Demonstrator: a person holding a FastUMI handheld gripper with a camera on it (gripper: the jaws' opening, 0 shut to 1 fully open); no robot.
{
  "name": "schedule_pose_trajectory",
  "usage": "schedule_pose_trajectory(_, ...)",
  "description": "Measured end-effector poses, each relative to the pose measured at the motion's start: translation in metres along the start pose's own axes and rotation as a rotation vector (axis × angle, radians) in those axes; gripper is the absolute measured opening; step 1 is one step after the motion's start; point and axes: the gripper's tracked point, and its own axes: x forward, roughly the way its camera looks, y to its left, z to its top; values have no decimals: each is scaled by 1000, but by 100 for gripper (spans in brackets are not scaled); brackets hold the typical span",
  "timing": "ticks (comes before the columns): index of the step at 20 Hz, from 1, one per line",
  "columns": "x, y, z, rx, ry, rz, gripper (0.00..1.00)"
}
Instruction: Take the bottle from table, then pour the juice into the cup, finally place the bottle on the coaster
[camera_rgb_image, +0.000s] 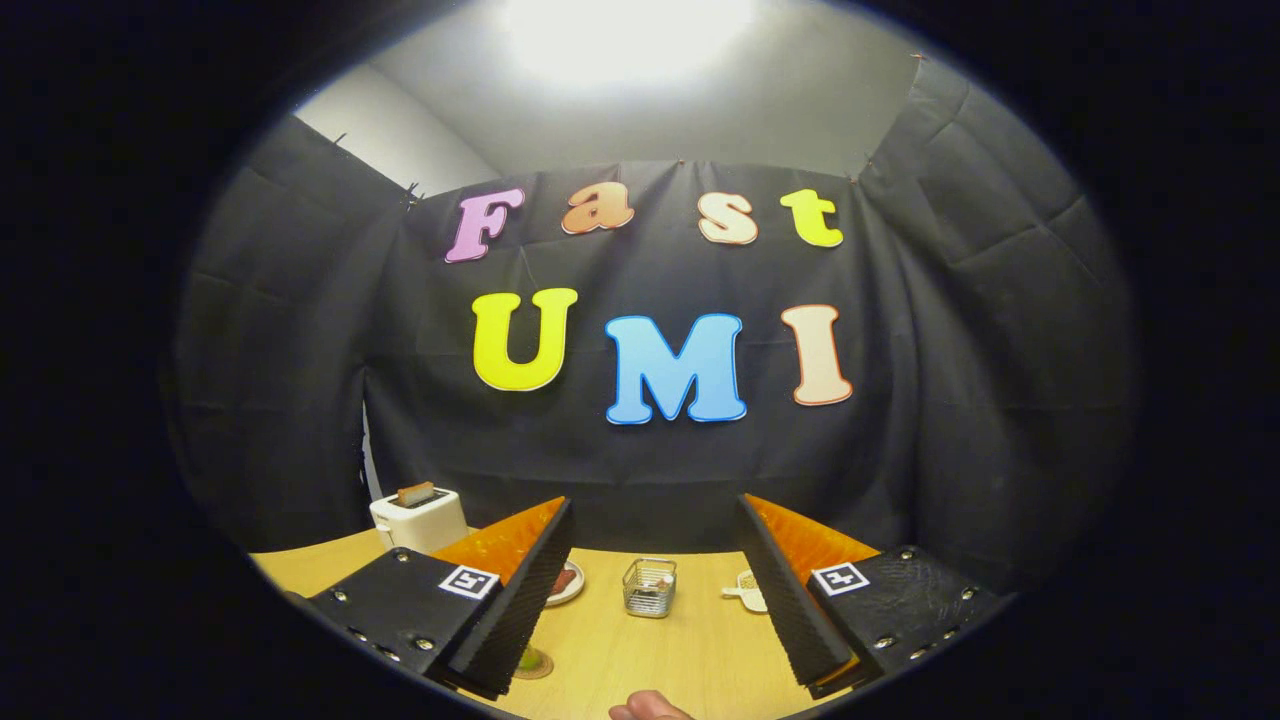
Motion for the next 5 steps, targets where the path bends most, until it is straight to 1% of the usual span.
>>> schedule_pose_trajectory(3,-6,-1,-4,6,42,26,98)
schedule_pose_trajectory(5,-8,-7,-5,12,46,25,99)
